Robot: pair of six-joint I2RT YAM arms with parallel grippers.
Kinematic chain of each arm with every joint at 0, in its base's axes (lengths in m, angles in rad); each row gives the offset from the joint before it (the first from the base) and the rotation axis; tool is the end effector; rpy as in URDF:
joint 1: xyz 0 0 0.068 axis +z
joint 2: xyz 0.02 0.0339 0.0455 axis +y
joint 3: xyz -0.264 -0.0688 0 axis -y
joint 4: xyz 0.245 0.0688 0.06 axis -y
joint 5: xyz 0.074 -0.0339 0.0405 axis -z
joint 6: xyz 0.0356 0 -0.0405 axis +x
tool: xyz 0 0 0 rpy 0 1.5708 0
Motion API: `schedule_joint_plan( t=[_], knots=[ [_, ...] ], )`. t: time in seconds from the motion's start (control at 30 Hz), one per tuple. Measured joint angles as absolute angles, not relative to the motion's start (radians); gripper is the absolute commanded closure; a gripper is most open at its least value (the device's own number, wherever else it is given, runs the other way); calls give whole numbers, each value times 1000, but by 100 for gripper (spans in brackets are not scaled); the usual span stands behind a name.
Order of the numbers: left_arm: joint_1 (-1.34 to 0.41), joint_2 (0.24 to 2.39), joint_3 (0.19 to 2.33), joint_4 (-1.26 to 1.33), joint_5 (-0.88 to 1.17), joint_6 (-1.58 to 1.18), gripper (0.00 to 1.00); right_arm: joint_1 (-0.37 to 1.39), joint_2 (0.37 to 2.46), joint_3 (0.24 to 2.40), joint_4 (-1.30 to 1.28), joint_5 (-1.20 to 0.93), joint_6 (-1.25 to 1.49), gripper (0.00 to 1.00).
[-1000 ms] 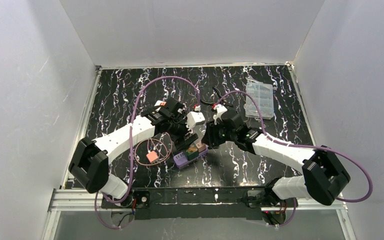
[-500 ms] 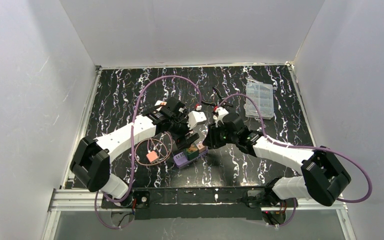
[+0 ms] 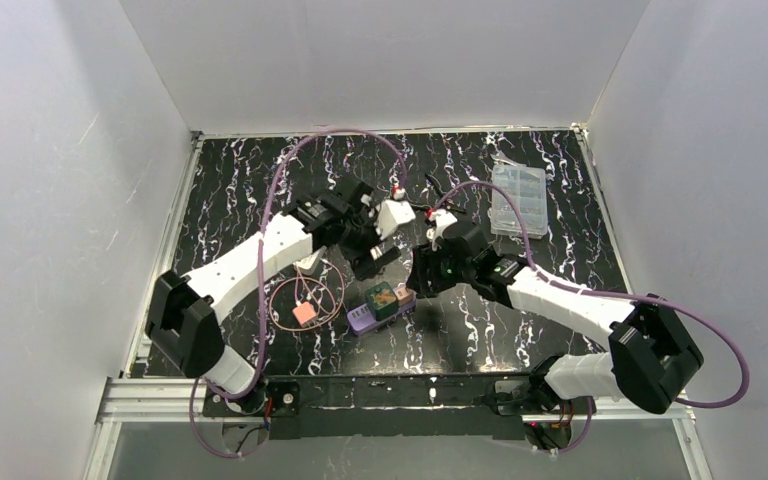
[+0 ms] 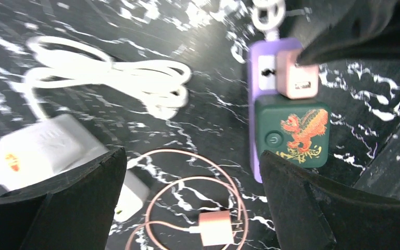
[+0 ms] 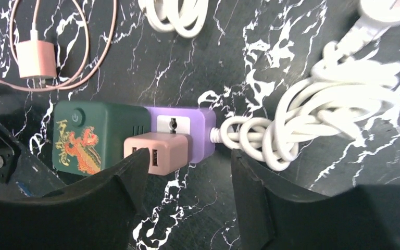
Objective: Insert the plug
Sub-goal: Insert the plug into the socket, then pick up the plug from the center of the board.
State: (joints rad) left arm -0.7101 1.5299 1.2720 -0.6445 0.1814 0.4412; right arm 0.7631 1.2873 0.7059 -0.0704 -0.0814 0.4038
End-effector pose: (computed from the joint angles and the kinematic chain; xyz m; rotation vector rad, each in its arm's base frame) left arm 0.2453 -0.2193 0.2873 1.4170 2.0395 -0.3392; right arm 0.1938 0.1893 0.2161 -0.4605 2.2743 0.7113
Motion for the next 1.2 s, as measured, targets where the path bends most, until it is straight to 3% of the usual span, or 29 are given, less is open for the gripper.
schedule_joint_plan(
  t=[0.2,0.43,0.6,0.8,0.97,1.2],
  knots=[
    [-626,1427,1457,-735,121,417,2,763,1286,846,-157,-38,374,25],
    [-296,1284,1521,-839,117,357,2,910,1332,1125,-249,74,300,24],
    [-102,1303,1514,-903,165,311,2,1167,1496,1351,-309,81,221,25],
    [70,1315,1484,-942,211,261,2,1341,1806,1661,-383,37,138,24],
    [138,1315,1481,-947,218,245,2,1383,2047,1832,-466,2,91,25],
    [212,1326,1481,-947,234,225,2,1361,2226,1854,-543,78,77,23]
  ],
)
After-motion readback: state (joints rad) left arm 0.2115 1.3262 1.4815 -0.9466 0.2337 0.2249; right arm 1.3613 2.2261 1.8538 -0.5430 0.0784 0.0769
